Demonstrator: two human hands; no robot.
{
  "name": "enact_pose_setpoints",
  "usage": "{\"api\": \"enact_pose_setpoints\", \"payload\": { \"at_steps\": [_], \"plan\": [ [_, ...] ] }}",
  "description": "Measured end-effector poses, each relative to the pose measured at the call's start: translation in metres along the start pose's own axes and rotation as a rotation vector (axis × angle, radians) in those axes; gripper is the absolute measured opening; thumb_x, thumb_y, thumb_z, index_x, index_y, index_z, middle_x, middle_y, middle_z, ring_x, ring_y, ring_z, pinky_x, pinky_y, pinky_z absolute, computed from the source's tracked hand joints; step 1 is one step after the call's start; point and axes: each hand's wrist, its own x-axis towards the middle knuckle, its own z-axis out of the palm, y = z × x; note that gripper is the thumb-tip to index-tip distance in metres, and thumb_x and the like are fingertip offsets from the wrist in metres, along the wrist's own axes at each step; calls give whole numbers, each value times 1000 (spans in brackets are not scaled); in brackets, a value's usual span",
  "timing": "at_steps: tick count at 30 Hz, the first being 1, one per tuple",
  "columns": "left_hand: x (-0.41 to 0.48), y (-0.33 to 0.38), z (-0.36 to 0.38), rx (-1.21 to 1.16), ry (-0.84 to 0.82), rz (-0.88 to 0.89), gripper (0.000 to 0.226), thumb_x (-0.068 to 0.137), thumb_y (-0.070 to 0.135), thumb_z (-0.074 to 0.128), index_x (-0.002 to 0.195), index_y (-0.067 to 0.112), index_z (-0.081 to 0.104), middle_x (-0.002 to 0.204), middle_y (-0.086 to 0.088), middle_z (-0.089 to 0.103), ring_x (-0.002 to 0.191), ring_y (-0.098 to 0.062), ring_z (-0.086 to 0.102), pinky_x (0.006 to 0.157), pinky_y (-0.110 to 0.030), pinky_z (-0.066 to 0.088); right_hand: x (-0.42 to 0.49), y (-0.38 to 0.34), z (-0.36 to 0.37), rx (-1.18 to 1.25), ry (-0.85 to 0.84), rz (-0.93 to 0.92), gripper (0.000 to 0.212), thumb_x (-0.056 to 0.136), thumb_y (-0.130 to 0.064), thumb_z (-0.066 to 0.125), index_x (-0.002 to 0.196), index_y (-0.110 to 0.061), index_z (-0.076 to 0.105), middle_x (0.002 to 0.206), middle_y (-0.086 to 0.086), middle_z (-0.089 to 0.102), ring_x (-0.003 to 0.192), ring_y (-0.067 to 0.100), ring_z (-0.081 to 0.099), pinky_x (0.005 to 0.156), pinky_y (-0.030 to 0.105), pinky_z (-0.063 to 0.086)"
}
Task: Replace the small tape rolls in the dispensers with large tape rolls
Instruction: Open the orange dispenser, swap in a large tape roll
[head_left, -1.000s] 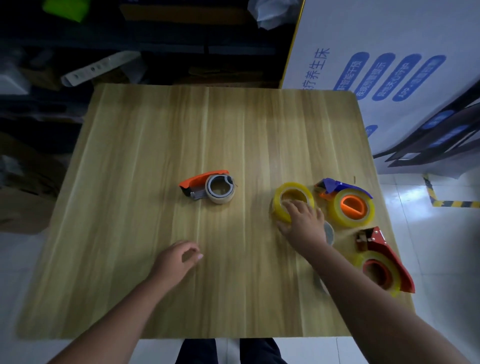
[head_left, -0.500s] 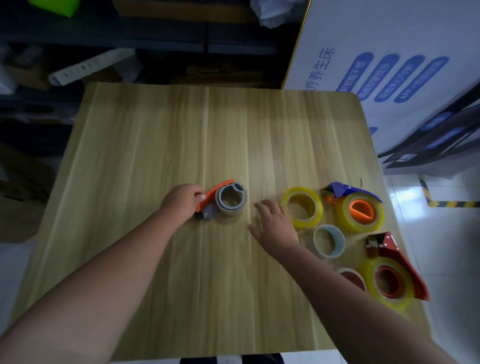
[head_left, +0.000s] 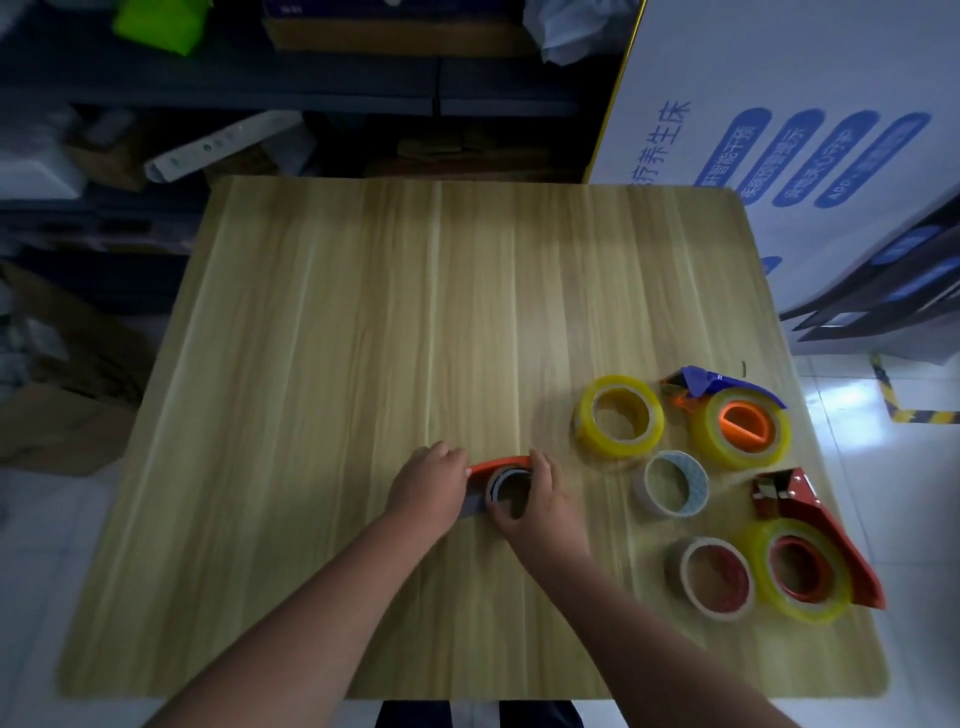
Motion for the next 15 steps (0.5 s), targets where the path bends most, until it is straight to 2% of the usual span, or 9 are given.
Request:
{"api": "enact_pose_setpoints", "payload": {
  "at_steps": [2, 4, 7, 10, 12, 15],
  "plan": [
    [-1, 2, 1, 53, 10, -45, 20, 96, 18, 44, 108, 12, 59, 101, -8, 56, 94, -29, 57, 77, -41, 48, -9, 5, 5, 51, 54, 24, 90, 80, -51, 72, 148, -10, 31, 150, 8, 37, 135, 22, 39, 104, 29, 35],
    [-1, -2, 3, -15, 36, -124, 21, 95, 18, 45, 110, 10, 58, 101, -9, 58, 91, -31, 60, 75, -41, 49, -14, 8, 6, 95, 92, 32, 85, 79, -50, 74, 145, -11, 36, 144, 5, 41, 130, 20, 43, 100, 27, 38],
    [-6, -9, 5, -198, 65, -194, 38, 96, 28, 47, 128, 8, 52, 118, -13, 58, 104, -32, 59, 86, -44, 50, -22, 12, 7, 140, 155, 14, 72, 78, -51, 76, 133, -15, 46, 130, 0, 49, 114, 16, 53, 85, 22, 42],
    [-14, -15, 8, -339, 13, -272, 54, 91, 42, 56, 136, 13, 48, 127, -7, 55, 113, -27, 57, 92, -41, 48, -27, 18, 8, 103, 182, 28, 70, 78, -53, 75, 131, -15, 48, 129, -1, 52, 111, 17, 57, 76, 25, 46],
    [-19, -19, 10, -387, -40, -317, 51, 87, 43, 62, 129, 15, 56, 117, -4, 61, 106, -24, 60, 89, -36, 49, -31, 21, 11, 83, 194, 23, 75, 75, -54, 76, 131, -14, 48, 131, 0, 54, 112, 18, 58, 74, 26, 48],
    [-23, -22, 12, -459, -50, -341, 33, 87, 39, 64, 111, 16, 65, 94, 2, 67, 88, -19, 63, 71, -30, 47, -35, 24, 16, 90, 223, 4, 83, 71, -57, 77, 134, -12, 46, 132, 4, 55, 113, 21, 58, 74, 32, 54]
  ]
}}
